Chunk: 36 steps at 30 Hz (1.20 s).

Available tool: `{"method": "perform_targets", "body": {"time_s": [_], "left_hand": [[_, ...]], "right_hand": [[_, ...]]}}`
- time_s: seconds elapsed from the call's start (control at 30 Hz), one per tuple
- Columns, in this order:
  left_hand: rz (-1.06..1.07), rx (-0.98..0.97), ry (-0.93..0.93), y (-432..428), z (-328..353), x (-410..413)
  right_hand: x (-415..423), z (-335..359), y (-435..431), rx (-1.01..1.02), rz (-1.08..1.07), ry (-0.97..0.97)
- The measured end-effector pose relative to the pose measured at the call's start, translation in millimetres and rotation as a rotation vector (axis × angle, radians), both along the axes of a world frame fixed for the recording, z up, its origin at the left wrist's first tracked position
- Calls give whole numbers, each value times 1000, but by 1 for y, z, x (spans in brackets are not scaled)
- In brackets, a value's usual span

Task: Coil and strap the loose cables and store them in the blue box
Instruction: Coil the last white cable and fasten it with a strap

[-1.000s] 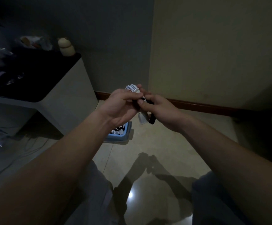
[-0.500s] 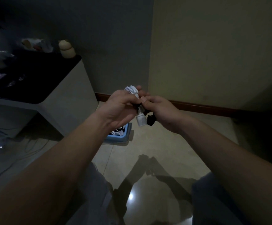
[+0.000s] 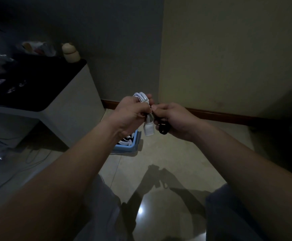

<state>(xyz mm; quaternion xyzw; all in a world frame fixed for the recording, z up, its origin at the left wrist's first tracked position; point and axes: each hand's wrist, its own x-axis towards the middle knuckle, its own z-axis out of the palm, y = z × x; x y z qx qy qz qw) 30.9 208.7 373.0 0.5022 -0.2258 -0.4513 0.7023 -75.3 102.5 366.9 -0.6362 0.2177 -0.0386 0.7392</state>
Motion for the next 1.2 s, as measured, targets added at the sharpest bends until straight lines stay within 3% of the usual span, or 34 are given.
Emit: {"method": "perform_targets", "body": {"time_s": [0.5, 0.83, 1.2], "left_hand": [[18, 38, -14, 2, 0, 1], [74, 86, -15, 0, -9, 4], [44, 147, -89, -1, -15, 6]], "right_hand": [[-1, 3, -12, 77, -129, 30], [-5, 5, -20, -303, -112, 131], [-12, 14, -28, -120, -91, 67]]}}
